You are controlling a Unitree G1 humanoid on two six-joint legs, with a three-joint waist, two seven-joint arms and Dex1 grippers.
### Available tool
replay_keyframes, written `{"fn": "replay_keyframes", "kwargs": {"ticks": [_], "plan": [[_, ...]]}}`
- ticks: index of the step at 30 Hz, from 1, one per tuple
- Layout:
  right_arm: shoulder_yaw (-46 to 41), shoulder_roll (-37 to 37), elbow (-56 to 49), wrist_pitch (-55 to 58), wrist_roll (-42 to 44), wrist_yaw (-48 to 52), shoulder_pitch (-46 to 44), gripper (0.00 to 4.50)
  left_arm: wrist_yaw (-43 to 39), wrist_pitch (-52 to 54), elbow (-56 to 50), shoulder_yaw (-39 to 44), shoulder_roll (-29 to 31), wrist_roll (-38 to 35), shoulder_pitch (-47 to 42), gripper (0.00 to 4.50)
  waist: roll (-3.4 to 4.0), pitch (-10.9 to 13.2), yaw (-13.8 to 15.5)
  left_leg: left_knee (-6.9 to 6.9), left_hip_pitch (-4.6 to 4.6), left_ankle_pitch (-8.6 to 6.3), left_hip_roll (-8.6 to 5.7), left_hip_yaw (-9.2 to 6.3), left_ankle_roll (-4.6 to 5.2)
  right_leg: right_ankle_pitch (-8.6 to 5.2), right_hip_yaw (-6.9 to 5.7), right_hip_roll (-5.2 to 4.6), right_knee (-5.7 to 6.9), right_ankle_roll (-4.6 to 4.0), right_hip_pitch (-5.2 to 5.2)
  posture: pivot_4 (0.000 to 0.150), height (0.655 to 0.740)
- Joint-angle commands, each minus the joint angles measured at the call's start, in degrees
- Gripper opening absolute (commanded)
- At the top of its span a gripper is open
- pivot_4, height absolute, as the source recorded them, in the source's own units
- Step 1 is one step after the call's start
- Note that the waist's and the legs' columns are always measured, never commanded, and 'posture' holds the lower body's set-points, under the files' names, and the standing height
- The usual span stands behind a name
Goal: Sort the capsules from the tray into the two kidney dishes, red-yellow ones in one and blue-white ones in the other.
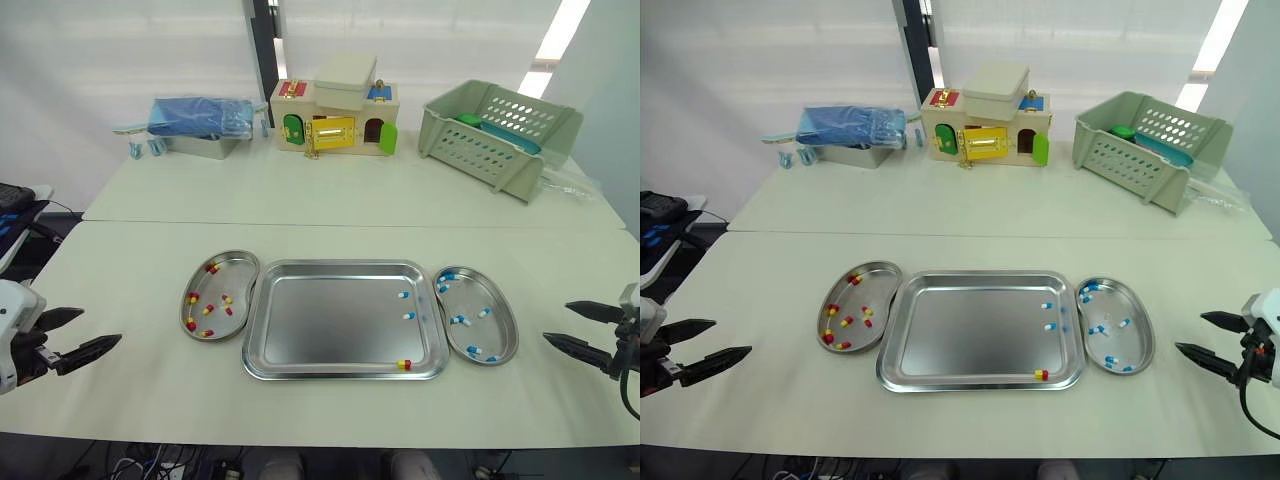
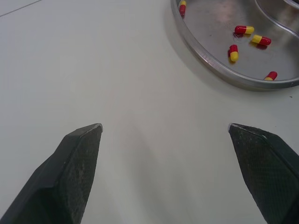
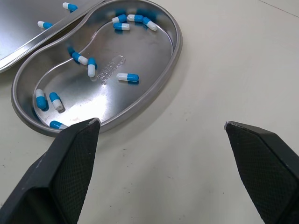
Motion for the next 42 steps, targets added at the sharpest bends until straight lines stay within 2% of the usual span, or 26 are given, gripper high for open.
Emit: {"fn": "replay_keyframes", "kwargs": {"ticks": [1,5,8,12,14,18,24,26,31,42], "plan": [[-1.12,-1.83,1.34,1.03,-0.01,1.29,-1.33,4.5,-0.47,-1.23,-5.33,2.38,-1.86,-2.72,1.12,4.47,0.0,0.0,-0.03,0.0,0.0,0.0,0.0,0.02,0.0,0.0,0.01,0.0,0.0,0.0,0.0,0.15,0.74],[0.04,-3.5,4.67,3.23,-0.52,2.56,-3.57,4.5,-1.04,-4.1,-15.34,2.79,-7.5,-7.35,3.08,4.47,0.0,0.0,0.02,0.01,0.0,0.0,-0.01,0.03,0.0,0.0,0.02,-0.02,-0.01,0.0,0.01,0.15,0.74],[1.16,-4.7,9.35,2.67,-1.64,3.21,-7.15,4.5,-0.51,-4.43,-26.2,2.01,-13.54,-11.63,8.27,4.47,0.0,0.0,-0.14,0.02,0.01,0.0,0.0,0.13,0.0,0.01,0.11,-0.04,-0.04,0.0,0.01,0.15,0.74],[2.13,-5.55,10.98,2.81,-1.82,4.45,-10.24,4.5,-0.29,-3.77,-38.74,-2.89,-20.38,-15.63,17.71,4.47,0.02,-0.01,-0.16,0.01,0.02,0.0,0.0,0.17,0.0,0.01,0.12,-0.06,-0.05,0.0,0.01,0.15,0.74],[2.41,-5.9,11.24,3.23,-1.93,4.69,-11.11,4.5,0.06,-4.98,-41.48,-5.23,-22.76,-16.62,19.73,4.47,0.03,-0.02,-0.04,0.03,0.02,0.0,-0.02,0.23,0.0,0.01,0.18,-0.07,-0.06,0.01,0.04,0.15,0.74],[3.45,-8.56,10.2,5.99,-2.39,6.3,-11.37,4.5,-0.57,-9.43,-42.84,-11.08,-27.01,-15.36,21.65,4.47,0.31,-0.17,0.54,0.06,0.04,0.0,-0.03,0.19,0.0,0.01,0.13,-0.06,-0.04,0.01,0.07,0.15,0.74],[6.19,-13.75,8.49,9.61,-3.36,9.81,-12.04,4.5,-9.86,-29.3,-36.9,-20.28,-32.98,-8.33,26.16,4.47,0.51,-0.29,0.89,0.04,0.01,-0.04,-0.05,0.32,0.05,0.03,0.19,-0.09,-0.22,0.05,0.07,0.15,0.74],[6.46,-14.02,7.77,8.53,-3.62,10.52,-12.48,4.5,-9.49,-32.3,-34.9,-20.78,-34.21,-8.67,25.79,4.47,0.54,-0.31,0.91,0.04,0.03,-0.04,-0.05,0.37,0.06,0.03,0.23,-0.09,-0.23,0.05,0.08,0.15,0.74],[6.6,-13.59,5.84,6.18,-3.9,11.63,-13.13,4.5,-13.96,-41.95,-30.38,-23.48,-34.04,-8.74,24.11,4.47,0.56,-0.32,0.99,0.05,0.0,-0.05,-0.07,0.36,0.07,0.03,0.22,-0.1,-0.24,0.06,0.08,0.15,0.74],[7.05,-16.97,-5.94,14.27,1.91,15.78,-17.83,4.5,-11.63,-45.19,-28.28,-26.59,-32.14,-9.24,22.78,4.47,0.61,-0.34,0.92,0.04,0.01,-0.05,-0.04,0.3,0.08,0.03,0.17,-0.09,-0.23,0.06,0.08,0.15,0.74]]}}
